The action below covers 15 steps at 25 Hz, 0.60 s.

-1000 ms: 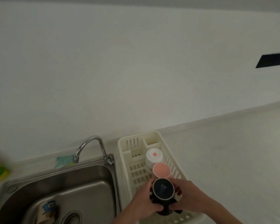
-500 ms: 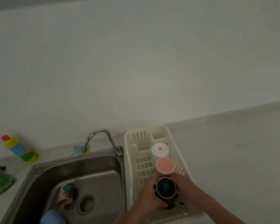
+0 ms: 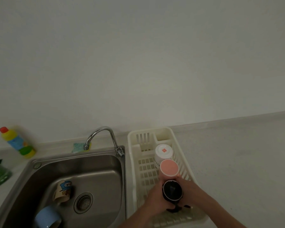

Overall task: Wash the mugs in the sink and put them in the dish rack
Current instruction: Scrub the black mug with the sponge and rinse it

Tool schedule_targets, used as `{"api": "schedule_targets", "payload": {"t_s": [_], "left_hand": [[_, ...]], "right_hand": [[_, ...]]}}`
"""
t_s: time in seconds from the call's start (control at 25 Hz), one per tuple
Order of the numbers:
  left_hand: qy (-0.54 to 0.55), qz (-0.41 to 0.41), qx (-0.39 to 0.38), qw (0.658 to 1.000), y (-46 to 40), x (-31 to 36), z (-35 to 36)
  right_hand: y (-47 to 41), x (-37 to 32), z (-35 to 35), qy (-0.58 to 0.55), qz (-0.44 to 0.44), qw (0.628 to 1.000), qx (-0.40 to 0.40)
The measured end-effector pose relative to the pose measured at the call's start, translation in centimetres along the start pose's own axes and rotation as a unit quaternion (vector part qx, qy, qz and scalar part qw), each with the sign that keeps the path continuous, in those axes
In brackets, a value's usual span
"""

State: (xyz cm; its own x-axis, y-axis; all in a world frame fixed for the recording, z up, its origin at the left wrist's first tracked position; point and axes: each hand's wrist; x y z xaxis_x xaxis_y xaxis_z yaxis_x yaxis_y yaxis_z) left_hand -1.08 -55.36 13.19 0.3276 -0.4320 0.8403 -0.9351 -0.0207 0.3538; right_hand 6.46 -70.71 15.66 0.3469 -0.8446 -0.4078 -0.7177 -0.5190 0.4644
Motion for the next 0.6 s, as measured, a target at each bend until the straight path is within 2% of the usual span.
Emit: {"api": "schedule_targets", "payload": {"t_s": [0.32, 0.6], "left_hand": [[-0.017, 0.0, -0.009, 1.0, -0.3, -0.1, 0.1], [-0.058, -0.009, -0.015, 0.998, -0.1, 0.3, -0.1]], "right_hand": [[0.4, -0.5, -0.8, 0.037, 0.027, 0.999, -0.025], [0.5, -0.8, -1.4, 0.045, 0.012, 0.998, -0.037]]}}
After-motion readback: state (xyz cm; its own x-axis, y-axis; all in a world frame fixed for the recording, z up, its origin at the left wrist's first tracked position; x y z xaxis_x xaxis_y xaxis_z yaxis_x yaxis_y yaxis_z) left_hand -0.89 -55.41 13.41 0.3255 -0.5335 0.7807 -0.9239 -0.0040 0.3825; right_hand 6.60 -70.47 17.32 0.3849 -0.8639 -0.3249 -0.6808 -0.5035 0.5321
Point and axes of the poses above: each hand's wrist, its own y-axis away from the middle knuckle, its own z-axis out of the palm, x = y × z, and after that the axes turned 1 degree about -z, right-handed
